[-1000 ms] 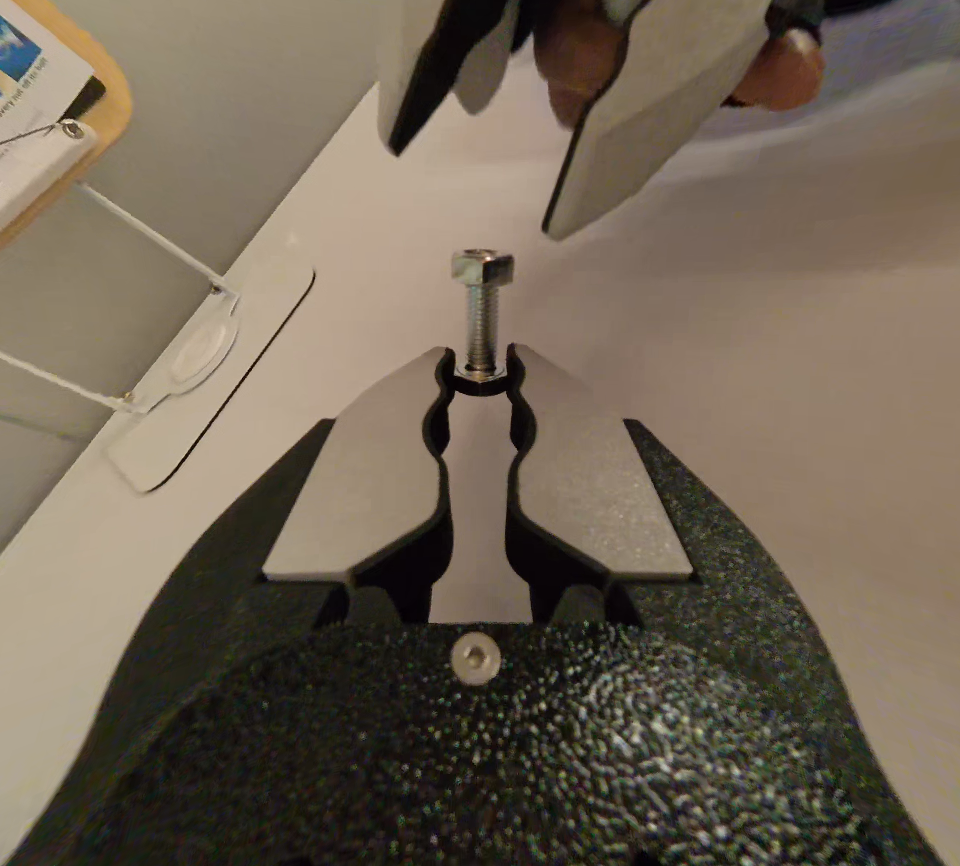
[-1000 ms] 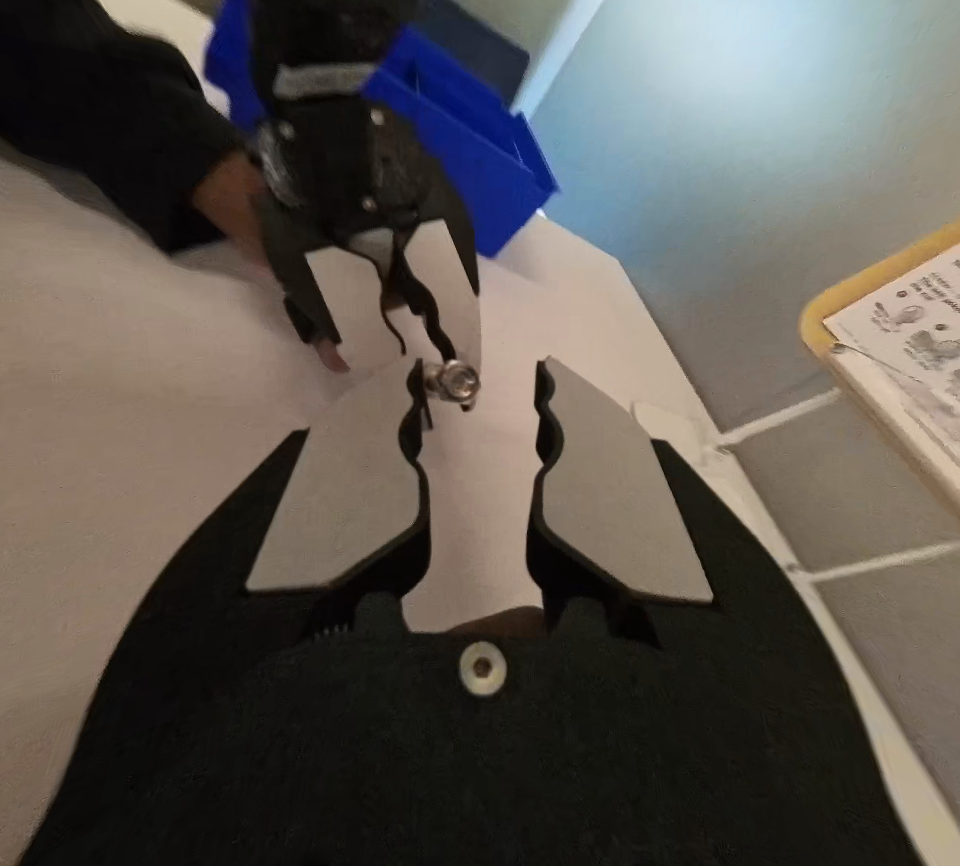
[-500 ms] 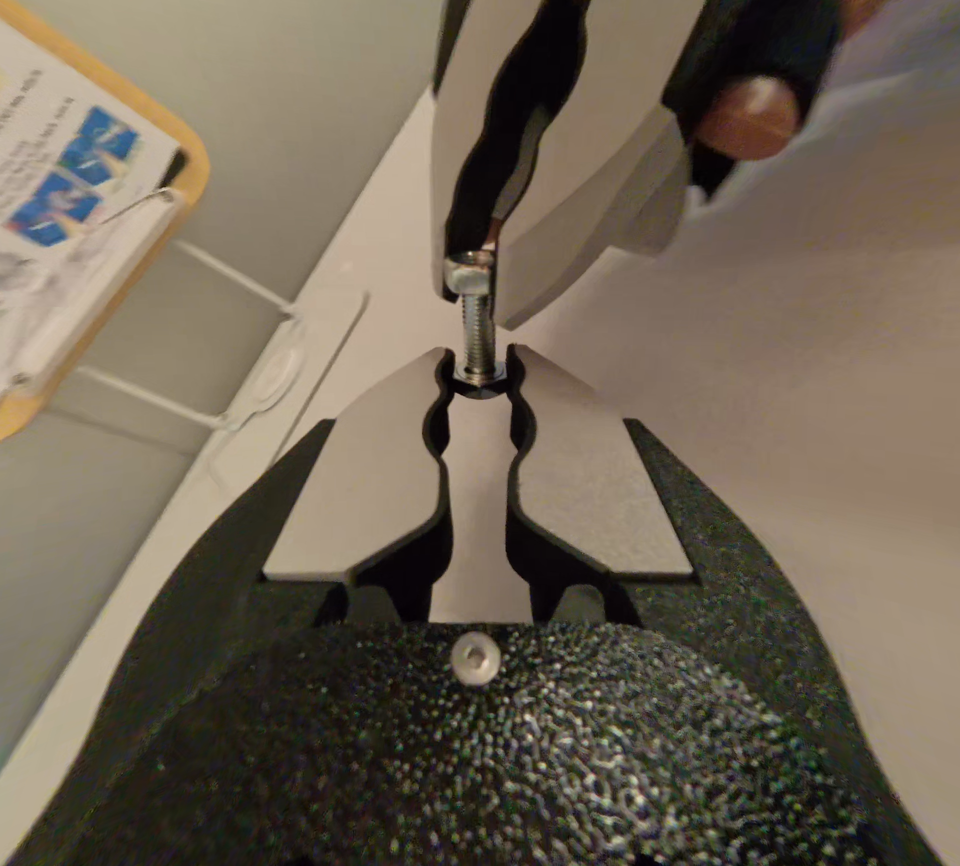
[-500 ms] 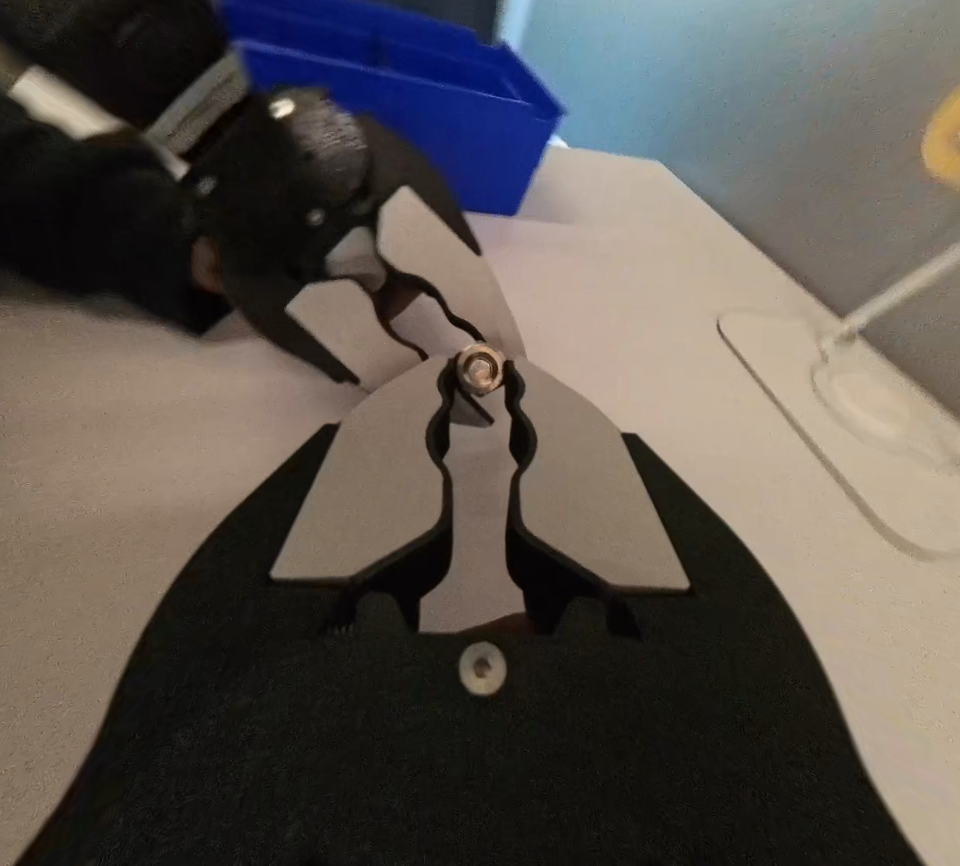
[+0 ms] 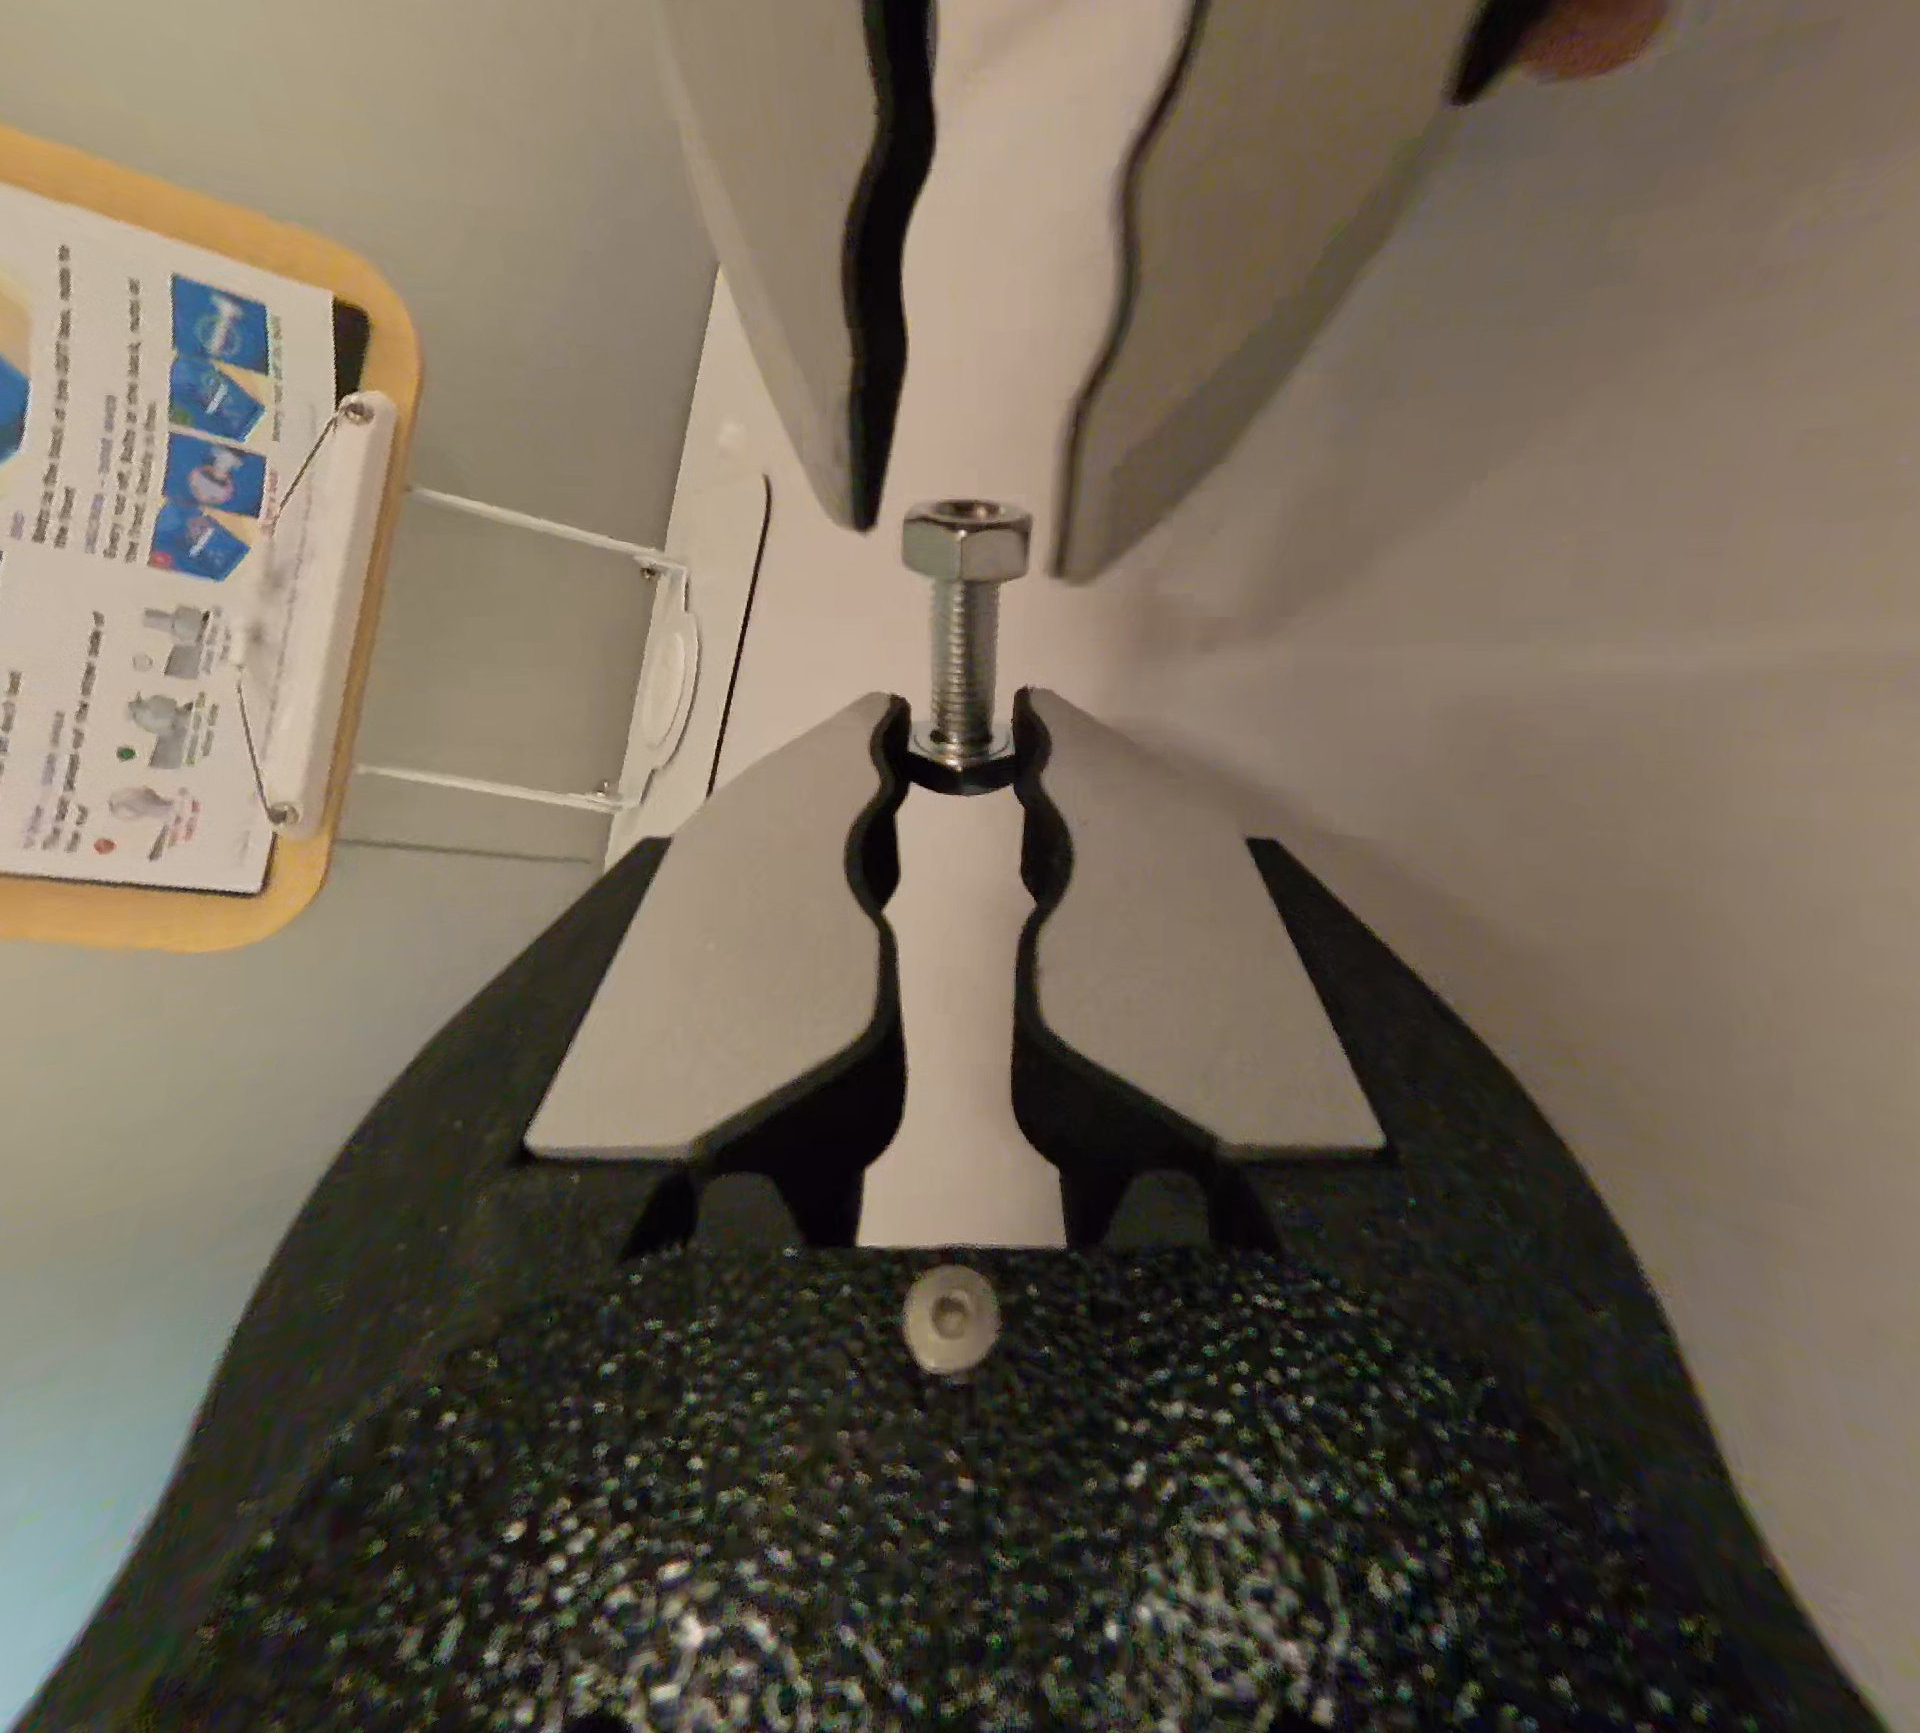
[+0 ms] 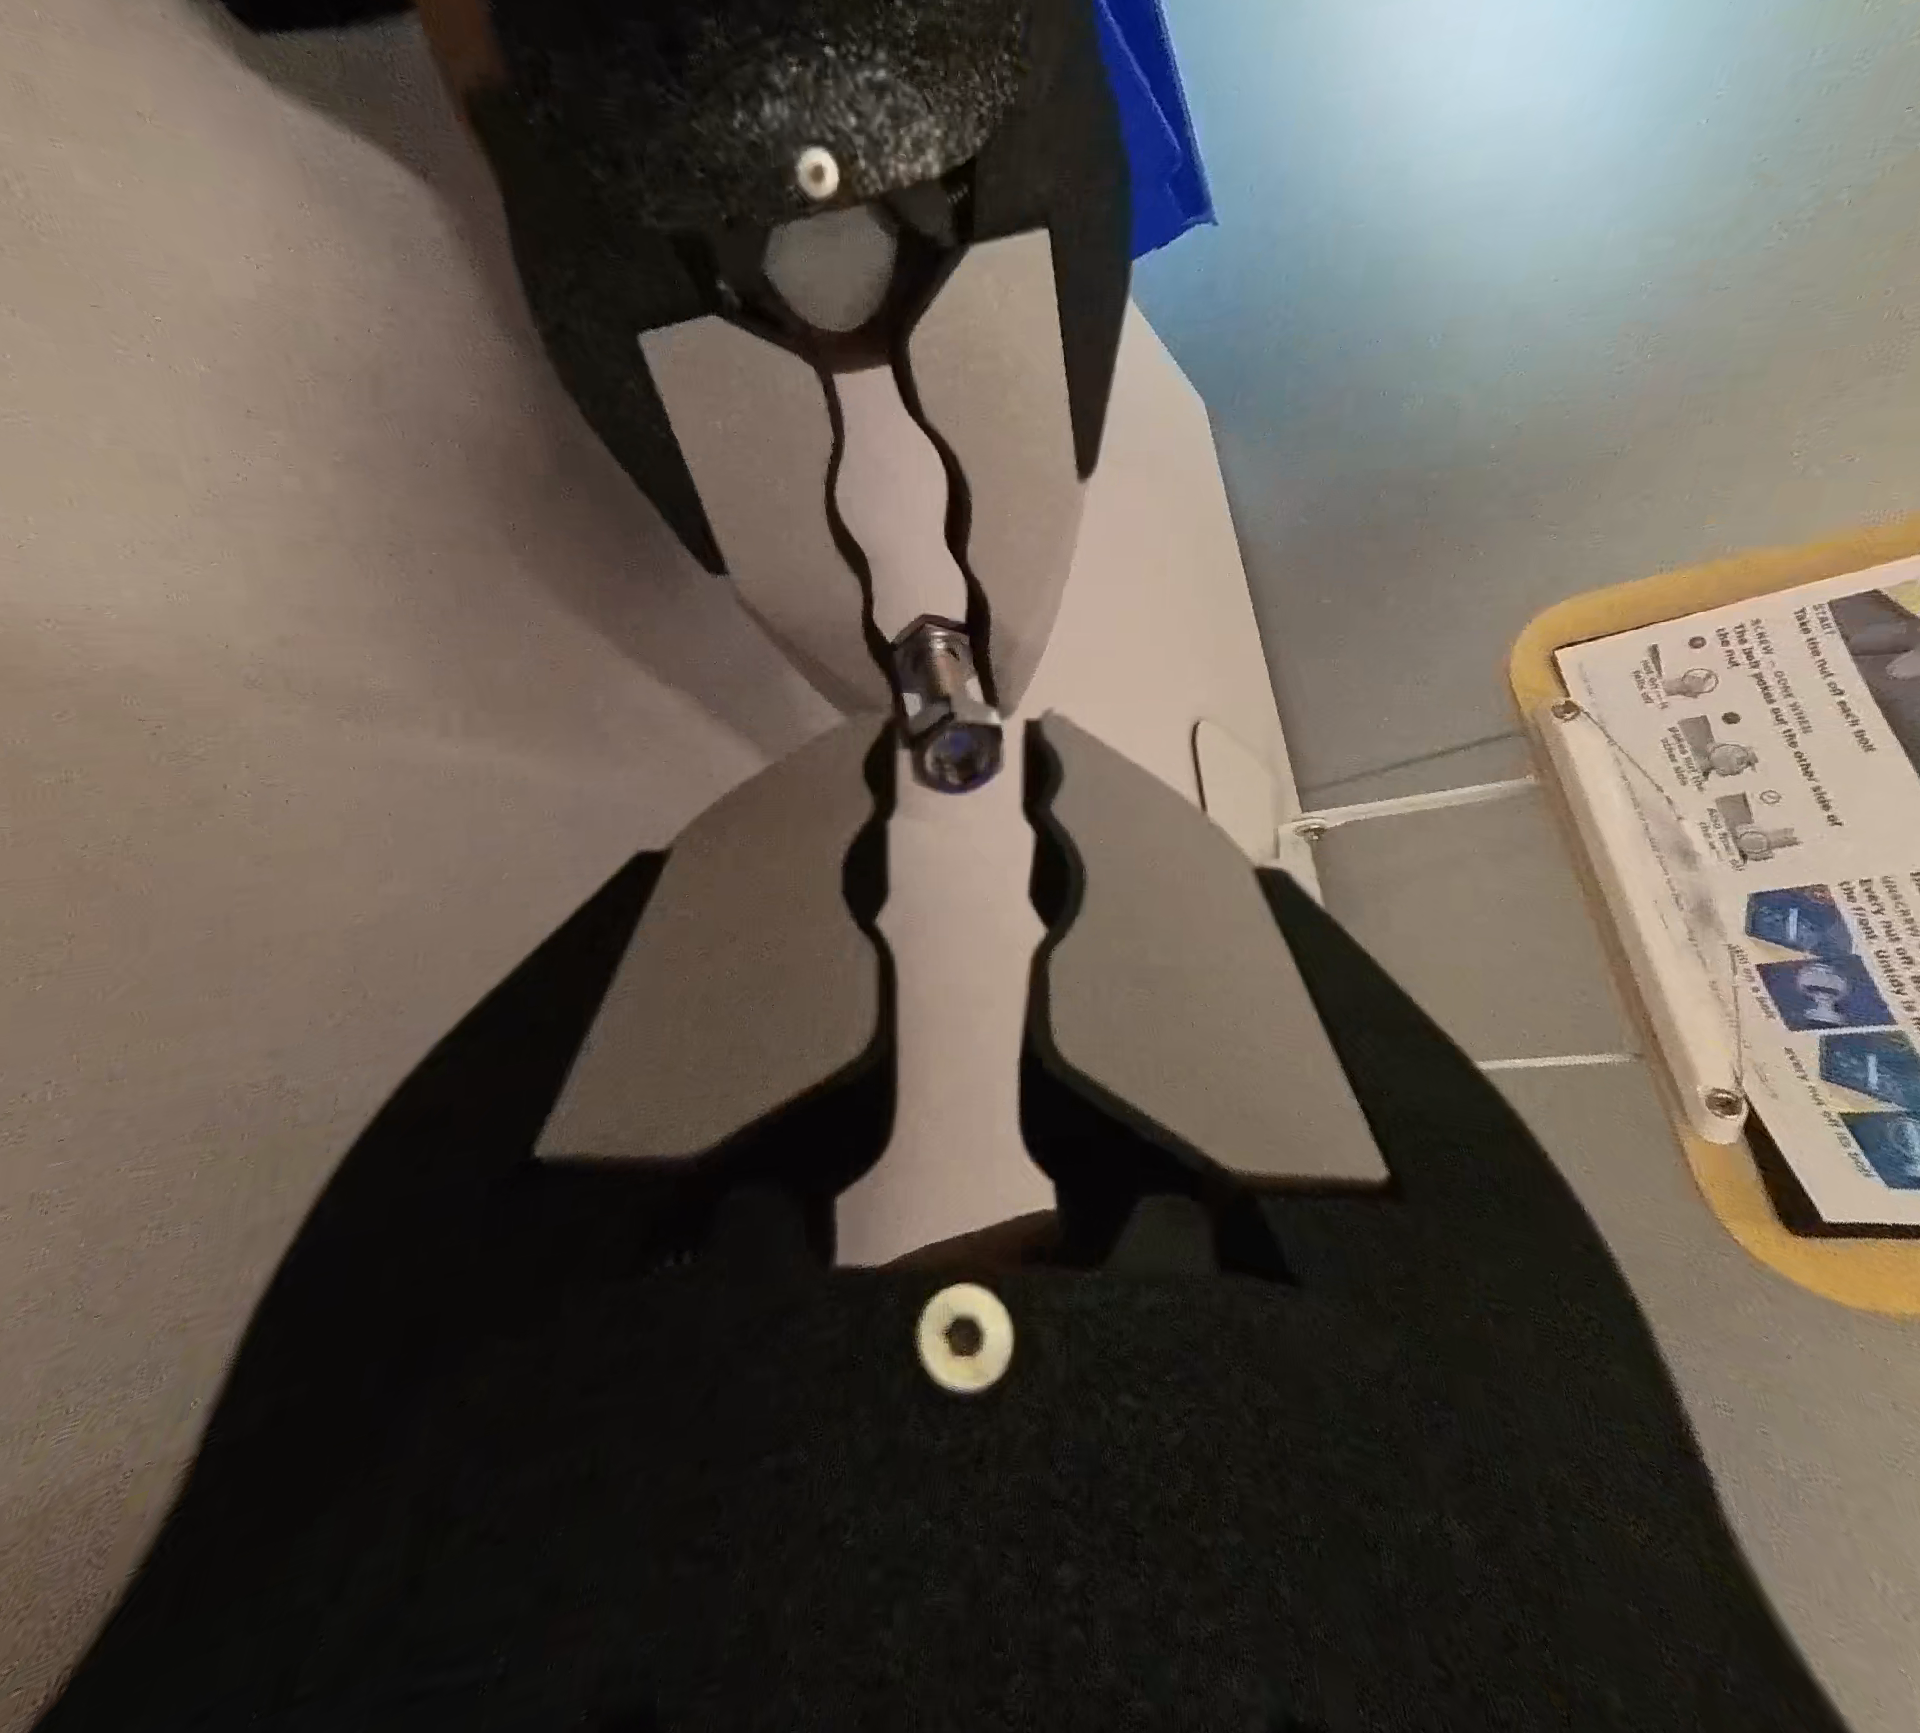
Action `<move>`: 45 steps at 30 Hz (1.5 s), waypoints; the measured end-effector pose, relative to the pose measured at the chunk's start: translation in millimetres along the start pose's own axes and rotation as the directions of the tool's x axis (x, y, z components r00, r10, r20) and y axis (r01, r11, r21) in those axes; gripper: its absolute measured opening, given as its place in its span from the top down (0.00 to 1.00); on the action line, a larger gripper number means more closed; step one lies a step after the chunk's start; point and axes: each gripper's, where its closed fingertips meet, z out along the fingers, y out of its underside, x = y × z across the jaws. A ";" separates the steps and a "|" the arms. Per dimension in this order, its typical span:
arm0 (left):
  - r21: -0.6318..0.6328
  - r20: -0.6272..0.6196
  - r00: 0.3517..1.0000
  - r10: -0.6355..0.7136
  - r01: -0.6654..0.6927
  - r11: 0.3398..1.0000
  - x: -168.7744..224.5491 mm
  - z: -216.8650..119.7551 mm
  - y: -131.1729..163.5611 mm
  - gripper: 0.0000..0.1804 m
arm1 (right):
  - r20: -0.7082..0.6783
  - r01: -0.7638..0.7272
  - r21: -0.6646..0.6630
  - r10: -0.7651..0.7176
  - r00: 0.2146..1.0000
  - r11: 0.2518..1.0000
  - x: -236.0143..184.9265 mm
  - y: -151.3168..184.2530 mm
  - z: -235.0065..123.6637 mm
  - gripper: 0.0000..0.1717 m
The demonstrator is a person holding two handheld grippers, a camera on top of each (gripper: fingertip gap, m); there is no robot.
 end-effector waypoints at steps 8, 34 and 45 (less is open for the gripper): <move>-0.079 0.093 0.981 0.170 -0.163 0.983 -7.2 -1.5 6.4 0.90 | 0.176 -0.883 -0.218 0.907 0.384 0.416 0.4 1.4 4.9 0.90; -0.059 0.041 0.998 0.047 -0.045 0.997 -3.8 -1.2 4.2 0.90 | -0.032 -0.237 0.002 0.237 0.971 0.972 14.7 -7.5 -11.1 0.75; -0.072 0.064 0.990 0.122 -0.118 0.990 -2.3 -1.9 1.8 0.90 | 0.112 -0.910 -0.163 0.924 0.366 0.381 2.6 -4.0 -3.0 0.90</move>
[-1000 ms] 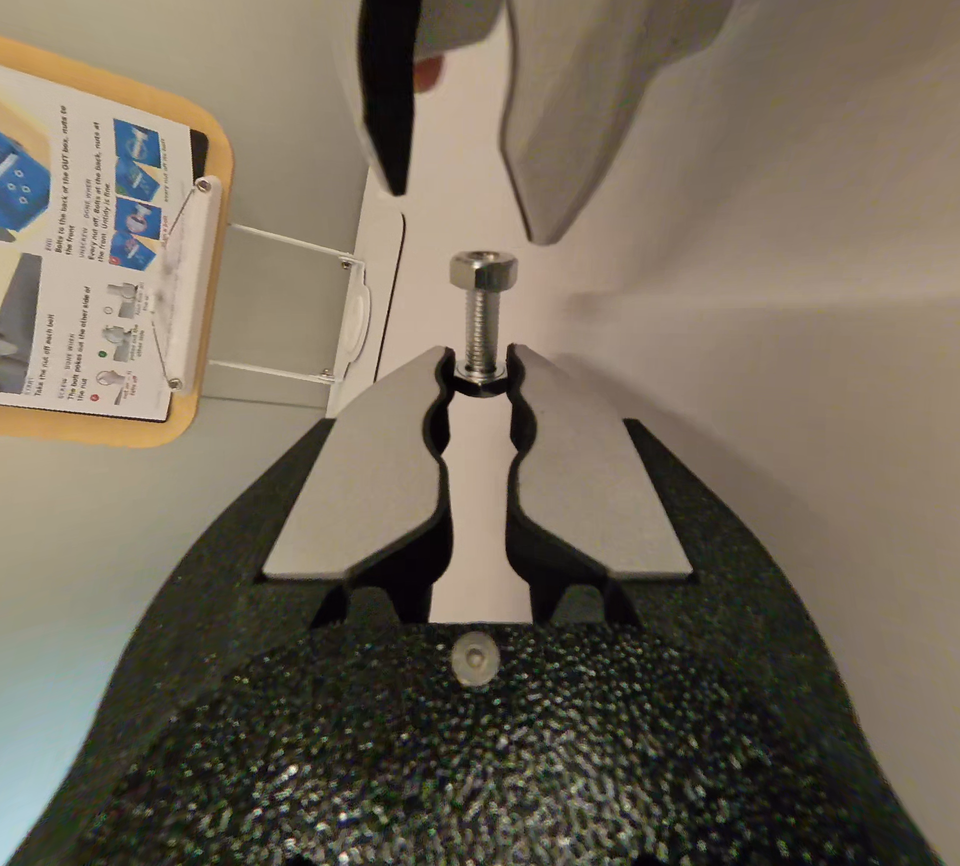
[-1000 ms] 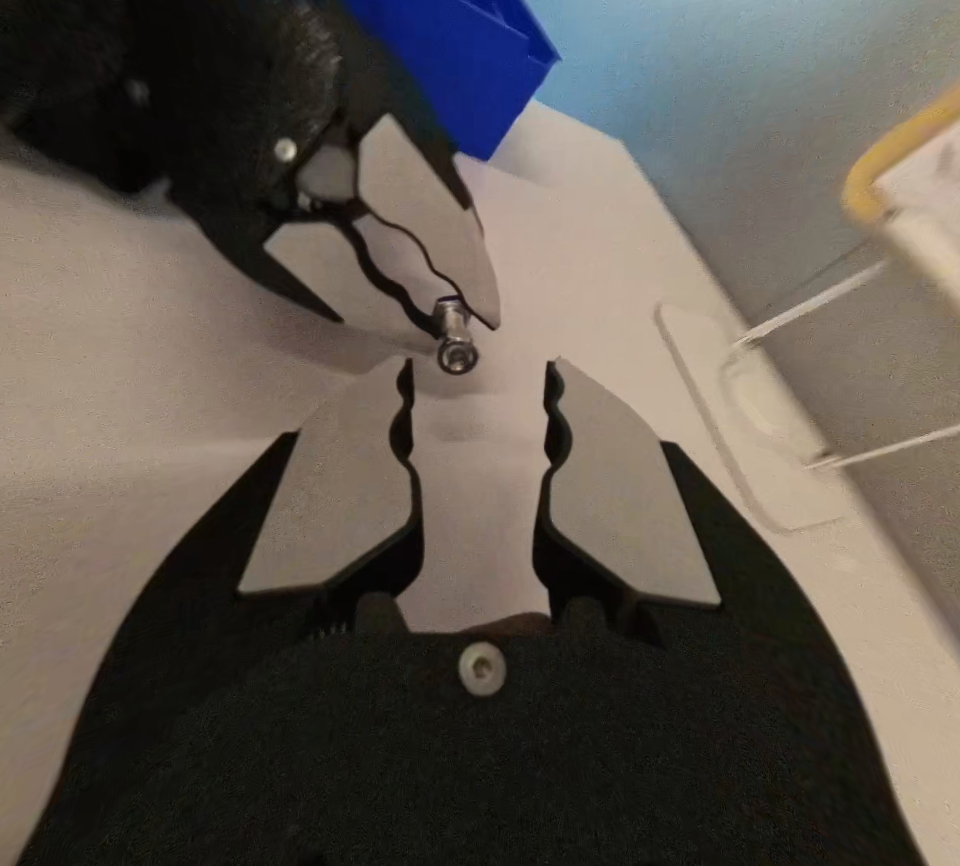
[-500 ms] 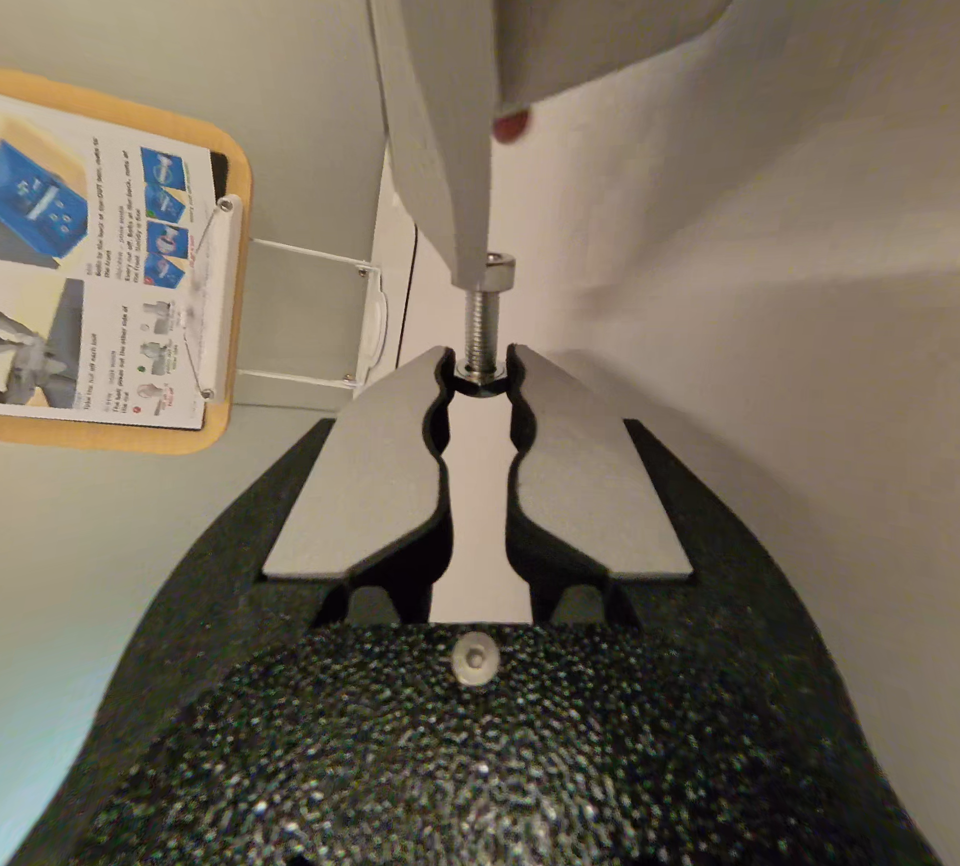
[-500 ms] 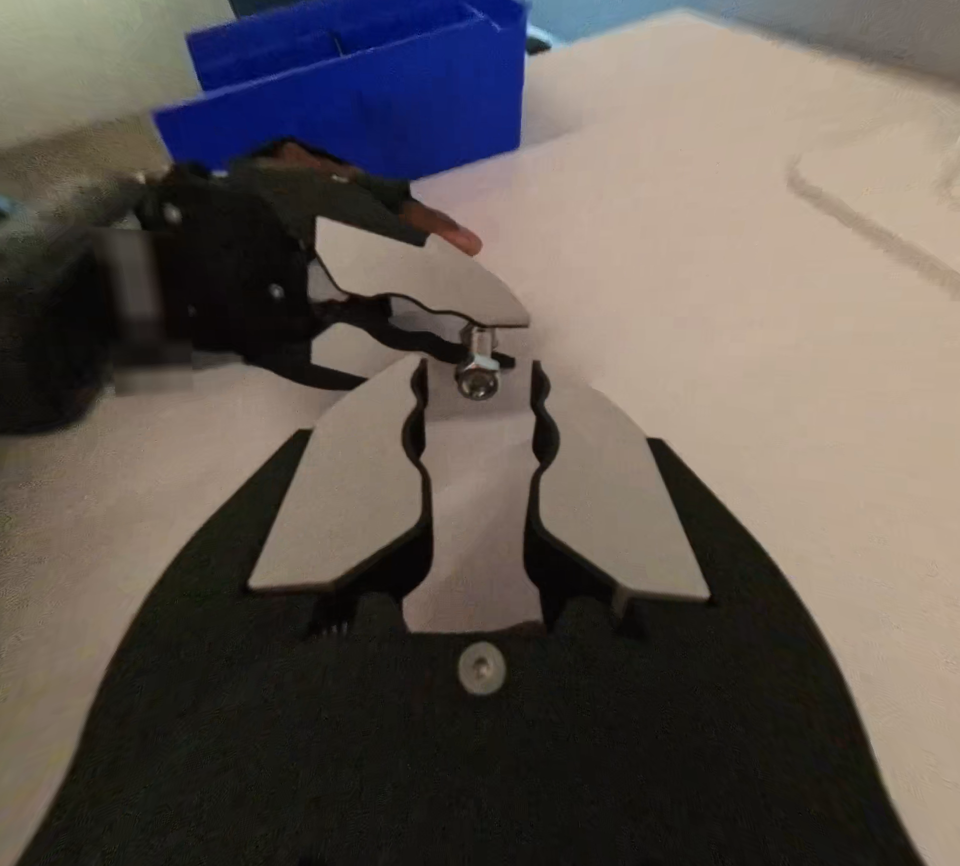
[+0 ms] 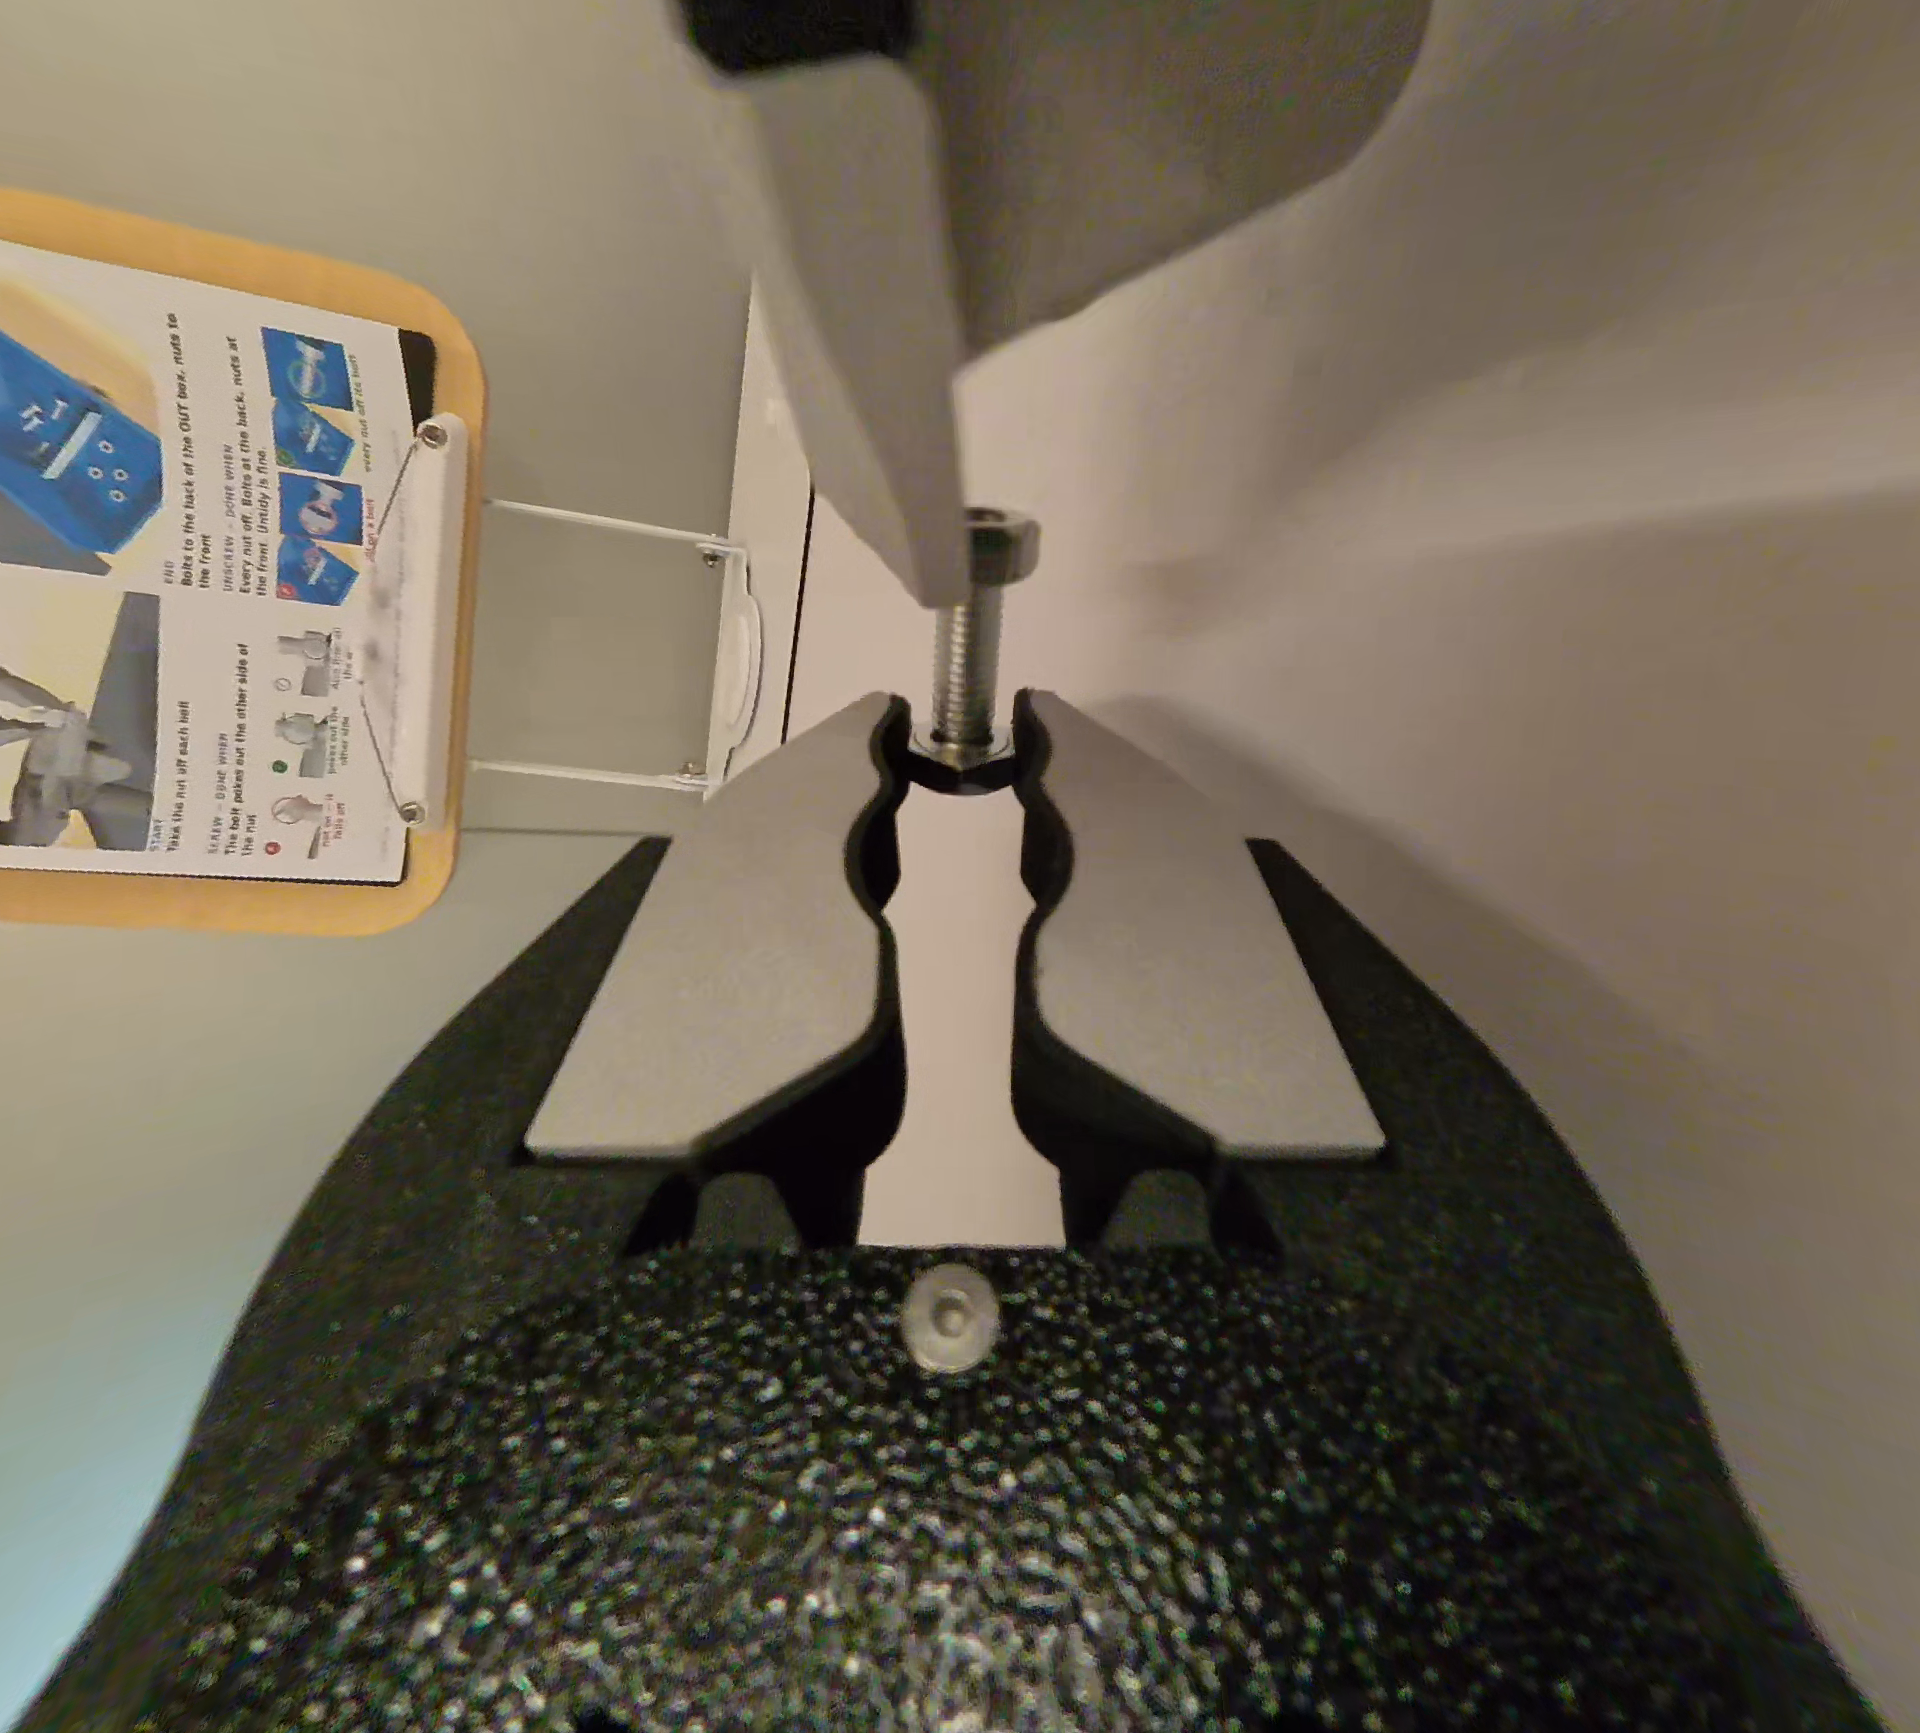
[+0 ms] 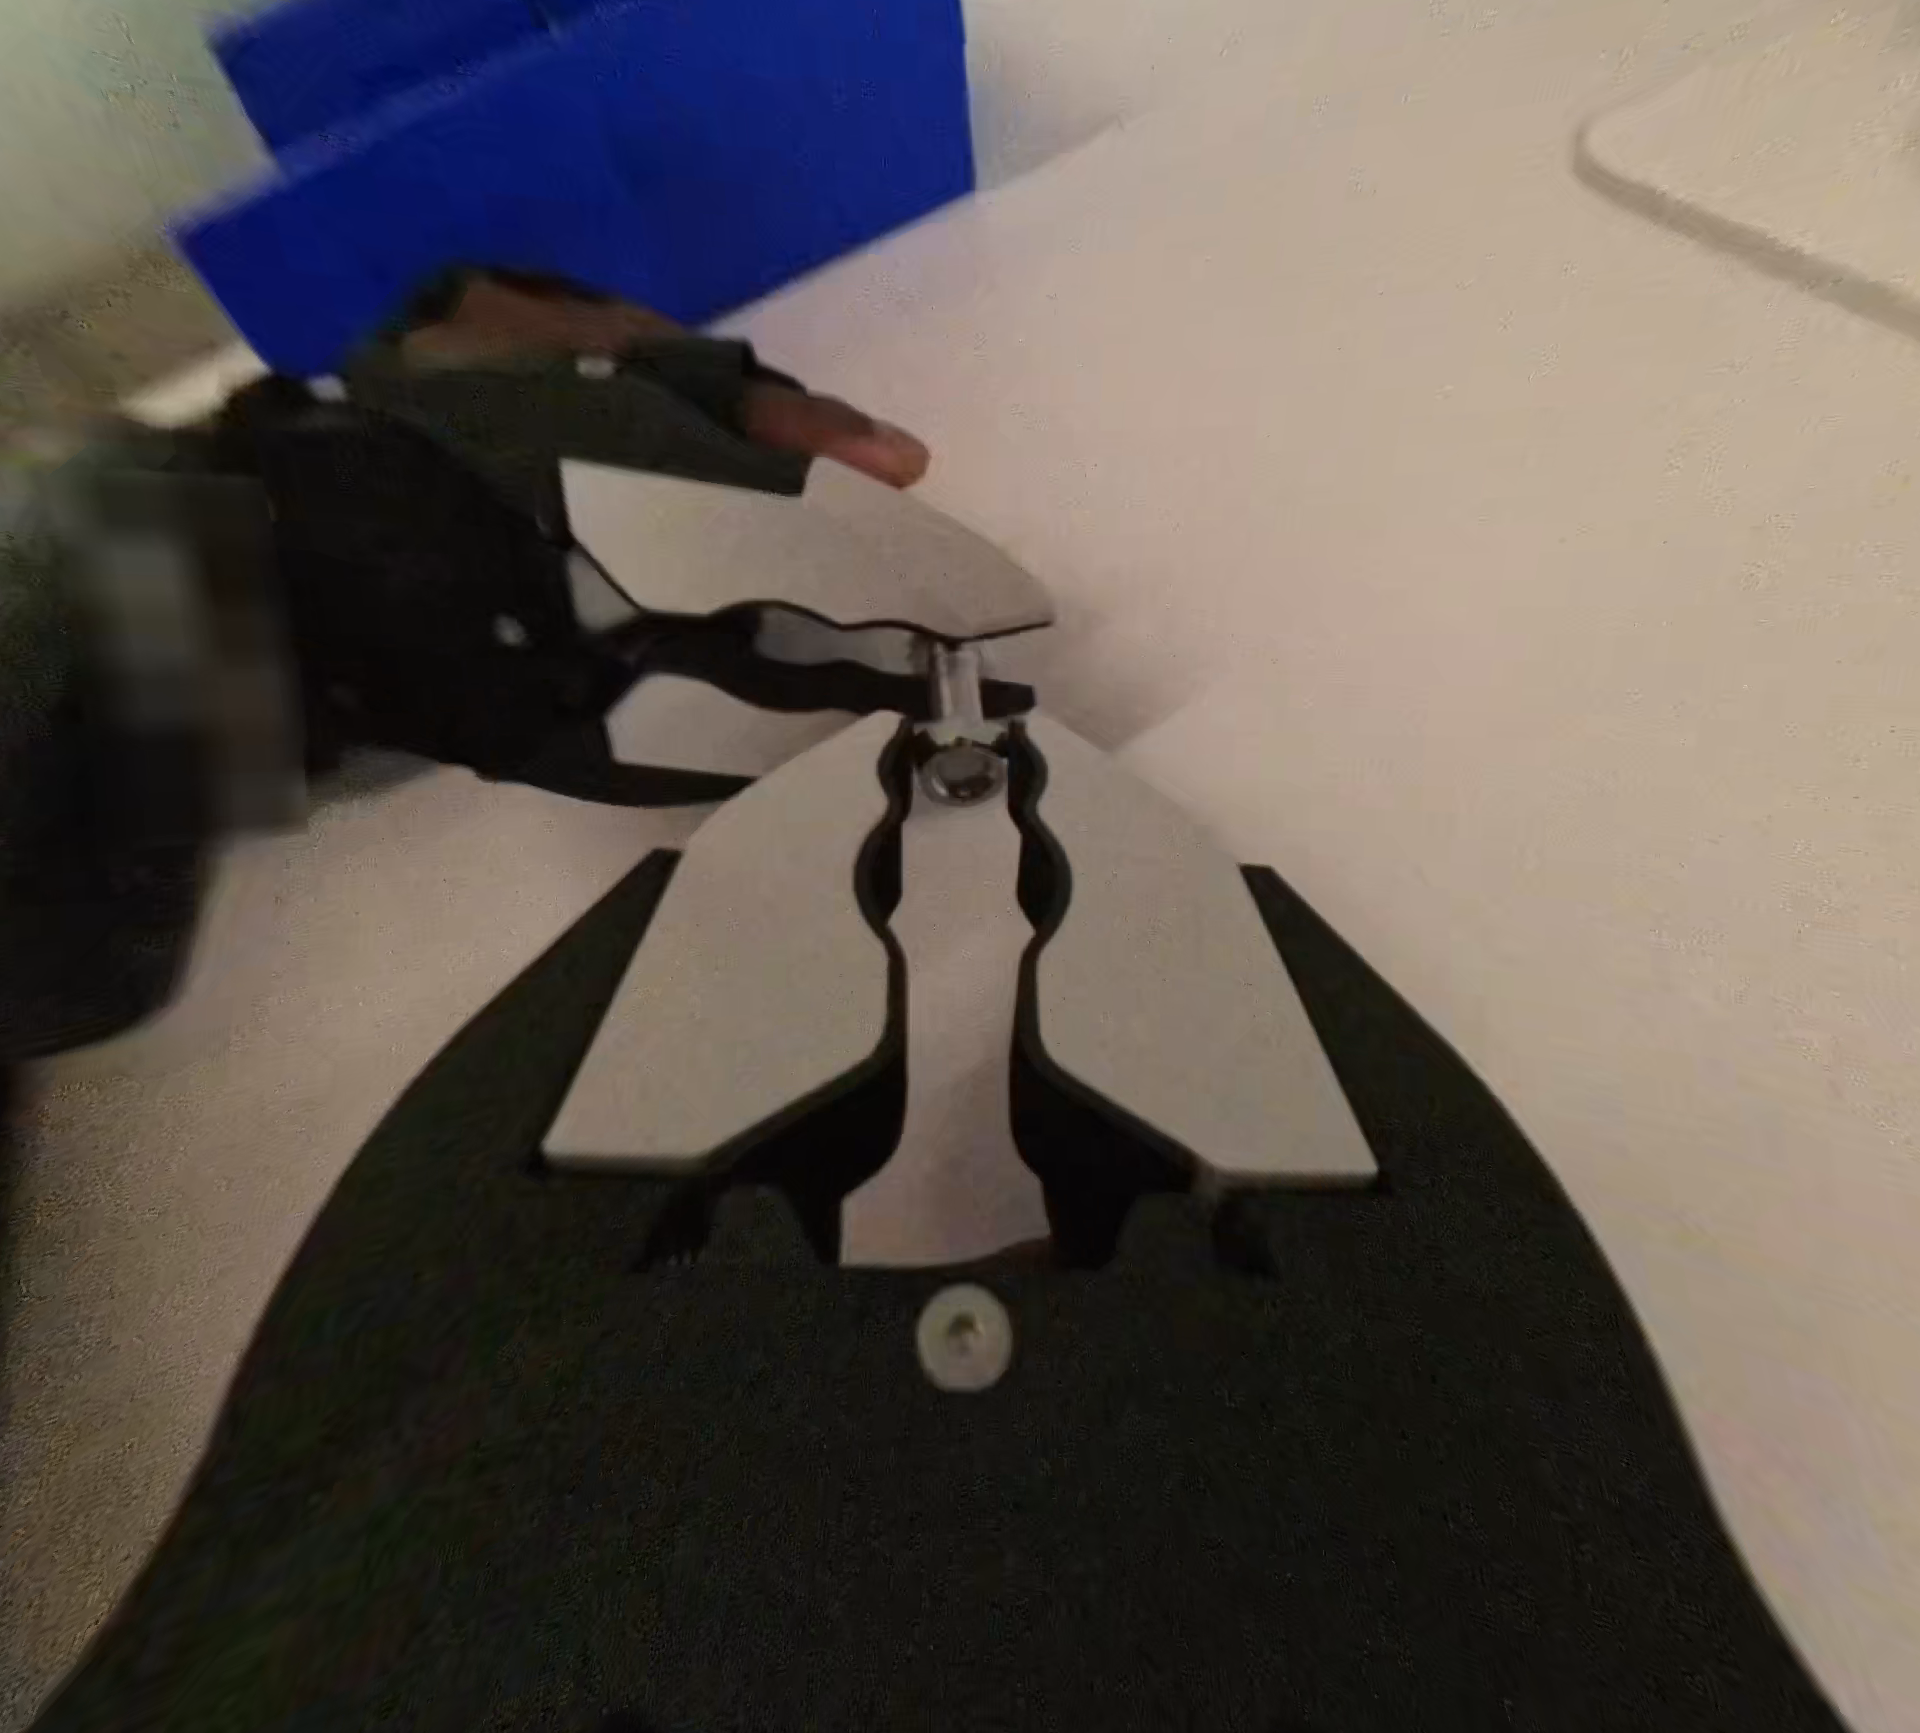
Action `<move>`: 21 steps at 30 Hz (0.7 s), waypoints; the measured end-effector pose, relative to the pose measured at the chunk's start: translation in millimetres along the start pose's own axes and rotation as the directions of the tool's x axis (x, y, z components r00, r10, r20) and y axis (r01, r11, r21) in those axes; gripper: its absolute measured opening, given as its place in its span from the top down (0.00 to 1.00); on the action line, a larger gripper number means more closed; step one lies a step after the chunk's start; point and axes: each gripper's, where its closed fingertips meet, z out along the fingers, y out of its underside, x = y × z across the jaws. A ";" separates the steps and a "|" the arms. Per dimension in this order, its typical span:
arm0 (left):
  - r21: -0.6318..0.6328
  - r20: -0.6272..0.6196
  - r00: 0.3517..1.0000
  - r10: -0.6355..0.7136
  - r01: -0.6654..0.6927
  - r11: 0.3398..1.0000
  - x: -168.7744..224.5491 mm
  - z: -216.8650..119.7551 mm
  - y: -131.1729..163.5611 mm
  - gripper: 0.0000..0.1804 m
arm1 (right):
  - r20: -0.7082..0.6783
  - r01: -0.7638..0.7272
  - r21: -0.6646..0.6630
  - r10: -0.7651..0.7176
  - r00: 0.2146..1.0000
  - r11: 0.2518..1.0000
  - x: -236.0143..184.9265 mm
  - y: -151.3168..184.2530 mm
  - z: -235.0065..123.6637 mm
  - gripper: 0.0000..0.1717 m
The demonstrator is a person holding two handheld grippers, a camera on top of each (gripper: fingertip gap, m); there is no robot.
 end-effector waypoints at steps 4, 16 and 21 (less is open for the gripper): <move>-0.001 -0.025 0.997 -0.074 0.074 0.997 -1.7 0.7 0.5 0.90 | 0.097 0.170 0.104 -0.181 0.979 0.980 -7.4 -13.2 -10.5 0.77; -0.032 -0.130 0.987 -0.097 0.094 0.995 15.0 3.4 3.1 0.90 | -0.096 0.463 -0.175 -0.483 0.871 0.869 6.6 25.4 7.3 0.89; -0.056 -0.192 0.972 -0.136 0.128 0.990 24.3 5.7 3.5 0.90 | 0.030 0.157 -0.219 -0.154 0.988 0.963 4.9 32.7 -3.2 0.78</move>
